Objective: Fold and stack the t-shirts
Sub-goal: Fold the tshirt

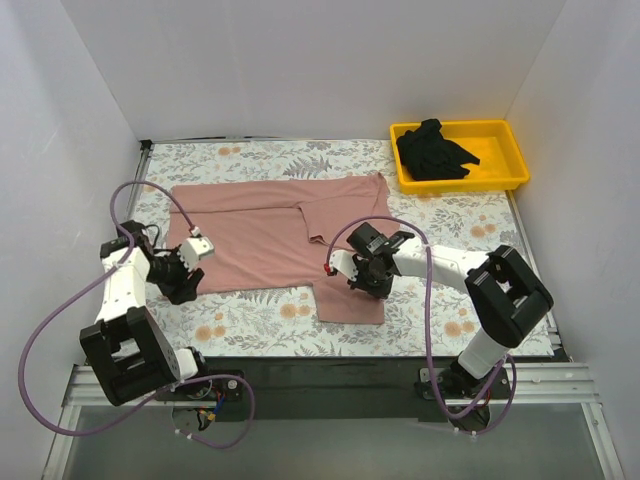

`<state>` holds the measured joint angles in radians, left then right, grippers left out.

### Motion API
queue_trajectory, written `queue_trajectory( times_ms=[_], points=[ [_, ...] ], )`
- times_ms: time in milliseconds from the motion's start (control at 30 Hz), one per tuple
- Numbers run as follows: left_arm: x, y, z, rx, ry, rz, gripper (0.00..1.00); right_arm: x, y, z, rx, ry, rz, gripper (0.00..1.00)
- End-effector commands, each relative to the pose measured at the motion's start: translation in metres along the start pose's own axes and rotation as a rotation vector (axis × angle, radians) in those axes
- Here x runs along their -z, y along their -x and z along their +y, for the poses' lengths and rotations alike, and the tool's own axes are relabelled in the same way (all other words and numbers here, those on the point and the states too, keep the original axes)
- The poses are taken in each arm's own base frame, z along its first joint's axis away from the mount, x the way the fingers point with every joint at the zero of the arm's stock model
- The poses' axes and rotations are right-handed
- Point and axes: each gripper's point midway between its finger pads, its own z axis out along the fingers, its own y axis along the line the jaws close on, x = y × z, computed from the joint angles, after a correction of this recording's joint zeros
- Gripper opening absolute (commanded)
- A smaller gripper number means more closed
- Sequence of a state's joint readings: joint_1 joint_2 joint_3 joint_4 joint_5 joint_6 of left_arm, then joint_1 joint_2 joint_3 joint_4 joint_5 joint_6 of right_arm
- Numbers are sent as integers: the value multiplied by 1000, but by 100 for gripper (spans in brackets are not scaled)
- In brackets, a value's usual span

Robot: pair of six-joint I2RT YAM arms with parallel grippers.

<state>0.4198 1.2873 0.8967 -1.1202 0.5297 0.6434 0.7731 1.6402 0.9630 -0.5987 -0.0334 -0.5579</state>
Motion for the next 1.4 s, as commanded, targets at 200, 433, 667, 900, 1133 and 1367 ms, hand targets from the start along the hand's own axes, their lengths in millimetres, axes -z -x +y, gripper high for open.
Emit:
queue_trajectory(
  times_ms=[200,433,667,900,1133,1367],
  points=[
    [-16,-29,24,-252,89,177,41,14,-26,-2,-37,63,75,1],
    [-25,-39,29,-257,63,218,41,15,-17,-9,-39,65,75,1],
    [-38,-62,26,-247,71,278,44,12,-17,-12,-45,68,94,1],
    [-52,-83,27,-243,73,336,43,12,-19,-13,-44,75,121,1],
    [-53,-81,18,-253,42,320,7,12,-19,-10,-53,92,125,1],
    [-35,-57,22,-278,89,252,0,32,-5,-15,-72,62,44,1]
  ],
)
